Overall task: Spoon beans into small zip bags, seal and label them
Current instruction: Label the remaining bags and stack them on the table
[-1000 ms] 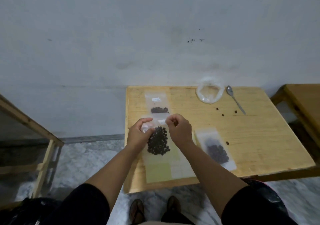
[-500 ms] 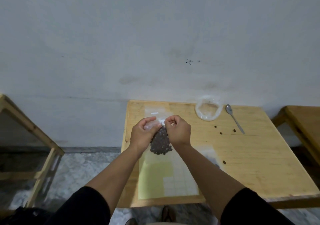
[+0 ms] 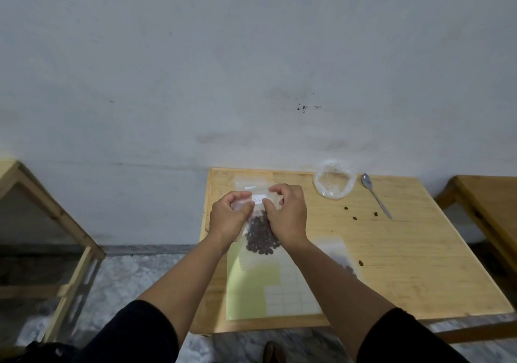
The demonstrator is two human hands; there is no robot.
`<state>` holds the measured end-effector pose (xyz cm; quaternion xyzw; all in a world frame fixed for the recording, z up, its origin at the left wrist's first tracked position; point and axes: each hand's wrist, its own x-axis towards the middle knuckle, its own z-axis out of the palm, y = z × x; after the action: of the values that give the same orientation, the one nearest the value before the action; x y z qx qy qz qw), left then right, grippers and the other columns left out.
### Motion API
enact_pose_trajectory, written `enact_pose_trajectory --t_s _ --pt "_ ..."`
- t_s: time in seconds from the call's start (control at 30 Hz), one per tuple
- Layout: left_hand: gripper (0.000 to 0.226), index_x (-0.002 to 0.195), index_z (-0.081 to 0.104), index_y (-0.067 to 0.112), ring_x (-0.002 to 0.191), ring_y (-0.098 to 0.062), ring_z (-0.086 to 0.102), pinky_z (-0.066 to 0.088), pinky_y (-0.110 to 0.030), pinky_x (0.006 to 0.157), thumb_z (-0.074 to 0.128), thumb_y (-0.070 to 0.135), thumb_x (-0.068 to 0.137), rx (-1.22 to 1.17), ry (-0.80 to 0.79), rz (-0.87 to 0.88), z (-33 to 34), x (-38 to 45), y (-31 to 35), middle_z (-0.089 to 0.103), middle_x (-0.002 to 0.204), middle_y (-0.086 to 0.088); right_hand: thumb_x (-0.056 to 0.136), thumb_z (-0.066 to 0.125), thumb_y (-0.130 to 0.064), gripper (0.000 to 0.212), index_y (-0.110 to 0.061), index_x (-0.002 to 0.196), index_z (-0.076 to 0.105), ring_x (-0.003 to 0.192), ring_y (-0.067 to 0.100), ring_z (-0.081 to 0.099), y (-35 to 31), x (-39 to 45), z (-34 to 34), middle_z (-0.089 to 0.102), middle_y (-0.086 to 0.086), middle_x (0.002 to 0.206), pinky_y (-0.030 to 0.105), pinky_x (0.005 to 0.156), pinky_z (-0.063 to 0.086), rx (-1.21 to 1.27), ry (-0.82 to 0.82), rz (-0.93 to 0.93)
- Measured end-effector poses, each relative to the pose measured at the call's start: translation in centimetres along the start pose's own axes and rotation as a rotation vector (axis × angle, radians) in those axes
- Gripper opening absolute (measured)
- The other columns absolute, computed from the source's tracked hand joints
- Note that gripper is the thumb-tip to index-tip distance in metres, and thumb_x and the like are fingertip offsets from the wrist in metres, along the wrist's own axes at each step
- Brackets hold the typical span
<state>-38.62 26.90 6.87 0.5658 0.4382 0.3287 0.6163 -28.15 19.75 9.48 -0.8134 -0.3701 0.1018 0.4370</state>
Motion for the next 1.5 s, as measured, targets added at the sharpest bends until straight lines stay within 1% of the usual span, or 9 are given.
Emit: enact_pose_trajectory --t_s 0.17,0.4,0.53,0.8,0.97,1.03,1.13,1.33,1.5 --pt "0.018 0.094 0.067 0.029 0.098 -0.012 0.063 0.051 -0.027 0.088 0.068 0.014 0.084 -0.048 0.007 -0.013 -1.6 -0.5 0.0 0.066 0.105 0.006 0.081 0.069 -0.017 0.032 -0.044 0.093 0.057 0.097 0.004 0.053 -0.7 -1.5 0.3 0.046 -0.01 0.116 0.014 0.083 0.043 0.204 -0.028 0.068" --pt "0.025 0.101 0.067 0.029 0.059 -0.009 0.058 0.053 -0.025 0.062 0.069 0.012 0.084 -0.065 -0.103 0.005 -3.5 -1.3 -0.3 0.065 0.071 0.008 0.078 0.073 -0.016 0.018 -0.033 0.073 0.071 0.086 0.0 0.063 -0.9 -2.8 1.4 0.071 -0.016 0.086 0.021 0.084 0.048 0.372 -0.125 0.18" --pt "0.016 0.092 0.068 0.032 0.082 -0.015 0.062 0.054 -0.032 0.079 0.074 0.022 0.081 -0.005 -0.11 0.033 -3.5 -1.5 -0.4 0.067 0.102 0.011 0.074 0.076 -0.02 0.016 -0.035 0.069 0.073 0.085 0.002 0.066 -1.1 -2.9 1.7 0.073 -0.015 0.08 0.024 0.083 0.051 0.433 -0.125 0.208" --pt "0.008 0.087 0.069 0.033 0.1 -0.009 0.06 0.049 -0.029 0.086 0.065 0.027 0.087 0.001 -0.056 0.007 -3.2 -0.7 -0.4 0.065 0.103 0.016 0.083 0.067 -0.02 0.018 -0.036 0.074 0.07 0.084 -0.017 0.056 -1.2 -1.7 2.2 0.069 -0.022 0.085 0.01 0.075 0.04 0.415 -0.111 0.237" --pt "0.012 0.088 0.07 0.032 0.058 -0.009 0.052 0.046 -0.026 0.066 0.063 0.023 0.089 -0.042 -0.026 -0.028 -2.0 0.9 -0.6 0.065 0.081 0.007 0.087 0.061 -0.013 0.02 -0.03 0.081 0.07 0.087 -0.008 0.057 -0.3 -0.2 2.4 0.068 -0.016 0.088 0.017 0.082 0.043 0.438 -0.143 0.24" --pt "0.013 0.087 0.07 0.031 0.055 -0.011 0.05 0.047 -0.029 0.064 0.062 0.021 0.089 -0.043 0.011 -0.046 -1.3 2.0 -0.6 0.064 0.076 0.006 0.086 0.061 -0.011 0.017 -0.025 0.087 0.07 0.07 0.002 0.055 0.3 0.5 2.3 0.065 -0.014 0.077 0.019 0.073 0.045 0.462 -0.166 0.229" --pt "0.016 0.086 0.068 0.032 0.06 -0.012 0.055 0.049 -0.028 0.063 0.06 0.02 0.091 -0.029 0.111 -0.064 -0.8 4.5 -0.5 0.066 0.091 0.004 0.081 0.066 -0.008 0.022 -0.027 0.092 0.071 0.055 0.007 0.045 1.9 1.2 2.4 0.059 -0.014 0.063 0.02 0.057 0.041 0.48 -0.295 0.2" --pt "0.013 0.097 0.061 0.034 0.076 -0.017 0.059 0.053 -0.036 0.079 0.061 0.023 0.09 0.133 0.136 -0.084 0.9 9.1 -1.6 0.065 0.097 -0.001 0.076 0.072 -0.007 0.023 -0.031 0.077 0.074 0.072 0.003 0.066 5.1 4.5 3.4 0.072 -0.009 0.075 0.017 0.073 0.052 0.361 -0.357 0.261" --pt "0.055 0.131 0.047 0.025 0.106 -0.017 0.054 0.044 -0.028 0.092 0.071 0.021 0.081 0.342 0.082 -0.107 2.4 10.6 -3.5 0.055 0.11 0.002 0.077 0.071 -0.007 0.016 -0.017 0.089 0.075 0.085 0.014 0.068 7.4 8.5 4.9 0.074 0.001 0.088 0.026 0.083 0.053 0.242 -0.284 0.311"
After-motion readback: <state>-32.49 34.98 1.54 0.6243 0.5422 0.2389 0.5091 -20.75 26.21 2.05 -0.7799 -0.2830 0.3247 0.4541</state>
